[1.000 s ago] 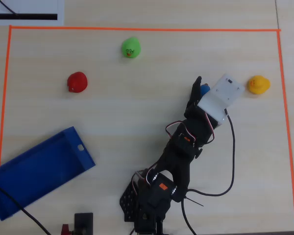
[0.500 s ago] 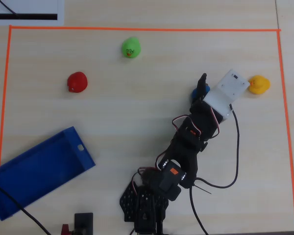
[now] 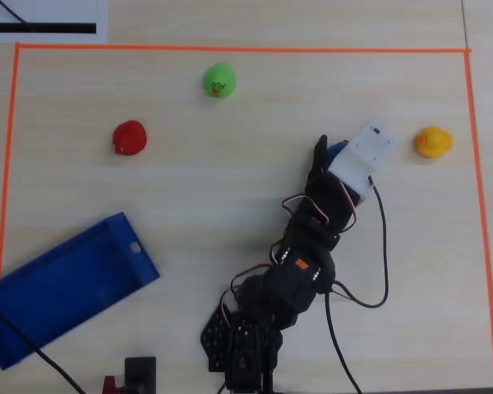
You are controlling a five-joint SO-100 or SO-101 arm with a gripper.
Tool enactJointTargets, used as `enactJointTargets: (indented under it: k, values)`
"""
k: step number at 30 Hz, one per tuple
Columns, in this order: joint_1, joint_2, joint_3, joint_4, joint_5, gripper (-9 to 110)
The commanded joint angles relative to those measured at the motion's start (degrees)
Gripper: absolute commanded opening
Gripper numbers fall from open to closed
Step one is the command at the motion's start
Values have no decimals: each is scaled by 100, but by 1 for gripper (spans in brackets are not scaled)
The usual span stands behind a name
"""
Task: Grasp blue duck and put it into box.
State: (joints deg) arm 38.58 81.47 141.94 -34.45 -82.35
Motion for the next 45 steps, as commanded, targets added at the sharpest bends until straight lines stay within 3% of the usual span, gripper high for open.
enactJointTargets:
  k: [1,3,8,12,16,21,24,37,45]
  values:
    - [-132,-176,-299,-158,70,15]
    - [-167,-299,-352,-158,53,0]
    - [-105,158,-422,193,721,0]
    - [-220,1397,-1230,3463,1661,0]
    - [-1020,2479,-2232,6803,2514,0]
    - [-3146,3146,-3762,10090,3753,0]
    - [-4676,2839,-4667,11391,4438,0]
    - [-9123,817,-5977,13052,5985,0]
    - [-10037,-9,-6838,13386,5950,0]
